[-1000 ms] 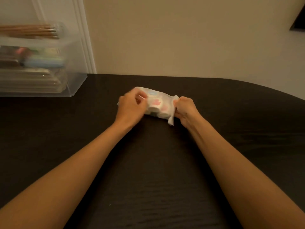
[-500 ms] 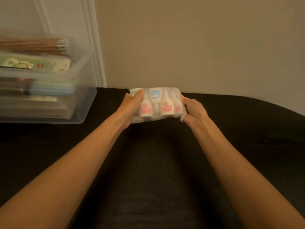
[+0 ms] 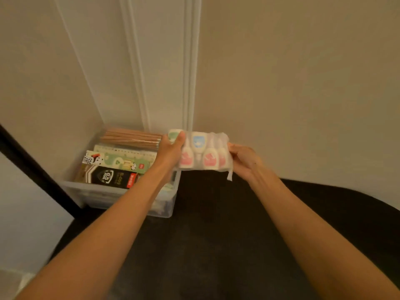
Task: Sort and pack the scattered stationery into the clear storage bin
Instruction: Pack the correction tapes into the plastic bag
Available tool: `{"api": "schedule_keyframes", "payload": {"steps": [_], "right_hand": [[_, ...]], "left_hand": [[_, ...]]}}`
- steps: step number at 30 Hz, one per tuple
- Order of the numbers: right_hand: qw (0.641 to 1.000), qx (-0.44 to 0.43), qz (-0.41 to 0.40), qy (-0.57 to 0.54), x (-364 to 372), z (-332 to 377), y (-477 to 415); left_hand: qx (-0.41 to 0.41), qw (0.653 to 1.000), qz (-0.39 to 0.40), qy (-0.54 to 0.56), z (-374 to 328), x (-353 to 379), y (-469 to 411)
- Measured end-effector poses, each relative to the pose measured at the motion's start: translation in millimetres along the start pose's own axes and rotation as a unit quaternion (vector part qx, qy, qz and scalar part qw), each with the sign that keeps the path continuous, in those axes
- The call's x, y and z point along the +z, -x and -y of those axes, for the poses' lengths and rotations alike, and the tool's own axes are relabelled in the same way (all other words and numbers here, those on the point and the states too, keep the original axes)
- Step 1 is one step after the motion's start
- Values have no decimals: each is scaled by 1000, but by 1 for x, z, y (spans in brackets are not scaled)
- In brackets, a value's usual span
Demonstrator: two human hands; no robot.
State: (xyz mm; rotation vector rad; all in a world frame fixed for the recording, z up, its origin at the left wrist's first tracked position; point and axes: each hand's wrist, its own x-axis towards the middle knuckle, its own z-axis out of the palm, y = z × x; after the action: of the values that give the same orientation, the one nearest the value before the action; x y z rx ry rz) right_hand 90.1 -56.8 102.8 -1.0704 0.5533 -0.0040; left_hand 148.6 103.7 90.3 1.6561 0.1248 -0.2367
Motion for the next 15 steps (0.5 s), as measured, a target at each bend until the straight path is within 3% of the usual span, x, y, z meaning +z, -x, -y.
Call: {"api": "schedule_keyframes", "payload": {"steps": [8, 15], "right_hand": [[996, 65, -22, 53, 92, -47, -39], [971, 124, -7, 204, 114, -68, -59]], "left_hand": [[-22, 998, -36, -44, 8, -84, -46], [-73, 992, -9, -105, 48, -117, -66]]}}
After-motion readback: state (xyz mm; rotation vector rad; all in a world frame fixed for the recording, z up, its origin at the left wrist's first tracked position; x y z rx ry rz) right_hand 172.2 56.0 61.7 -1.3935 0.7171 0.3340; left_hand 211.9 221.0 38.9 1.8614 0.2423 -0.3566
